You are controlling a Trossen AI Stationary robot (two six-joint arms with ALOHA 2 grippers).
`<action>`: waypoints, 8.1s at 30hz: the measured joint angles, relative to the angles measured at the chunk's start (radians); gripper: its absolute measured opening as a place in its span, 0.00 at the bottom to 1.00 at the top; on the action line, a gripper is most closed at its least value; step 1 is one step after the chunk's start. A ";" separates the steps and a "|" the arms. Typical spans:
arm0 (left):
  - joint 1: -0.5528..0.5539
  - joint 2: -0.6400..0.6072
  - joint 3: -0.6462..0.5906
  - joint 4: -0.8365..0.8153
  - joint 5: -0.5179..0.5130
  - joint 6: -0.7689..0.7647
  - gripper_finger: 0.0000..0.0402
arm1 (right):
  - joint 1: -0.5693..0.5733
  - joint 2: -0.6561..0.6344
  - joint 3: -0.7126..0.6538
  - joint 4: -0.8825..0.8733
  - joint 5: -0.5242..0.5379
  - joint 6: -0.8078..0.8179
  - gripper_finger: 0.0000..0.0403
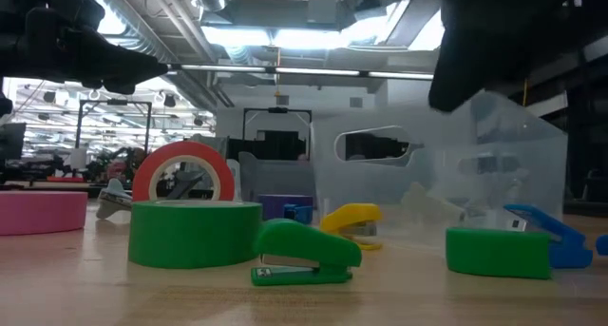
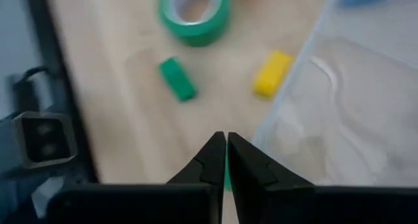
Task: Pick and place Stapler, Stapler remover, tape
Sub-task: Adjust the bottom transparent bin, then put the blue stapler into the black bin
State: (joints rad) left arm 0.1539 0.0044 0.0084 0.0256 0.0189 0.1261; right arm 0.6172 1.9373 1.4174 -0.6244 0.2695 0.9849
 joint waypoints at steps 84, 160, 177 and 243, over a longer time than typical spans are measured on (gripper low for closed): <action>0.000 0.000 0.000 0.000 0.000 0.000 0.42 | 0.230 0.001 -0.072 -0.285 0.010 0.592 0.06; 0.000 0.000 0.000 0.000 0.000 0.000 0.42 | 0.111 0.021 -0.199 -0.072 -0.034 0.788 0.18; 0.000 0.000 0.000 0.000 0.000 0.000 0.42 | 0.003 0.028 -0.160 -0.094 -0.032 0.714 0.19; 0.000 0.000 0.000 0.000 0.000 0.000 0.42 | -0.840 -0.015 0.110 0.007 -0.005 -0.091 0.23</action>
State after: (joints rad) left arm 0.1540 0.0044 0.0086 0.0254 0.0189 0.1261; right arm -0.2230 1.9224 1.5273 -0.6170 0.2646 0.8943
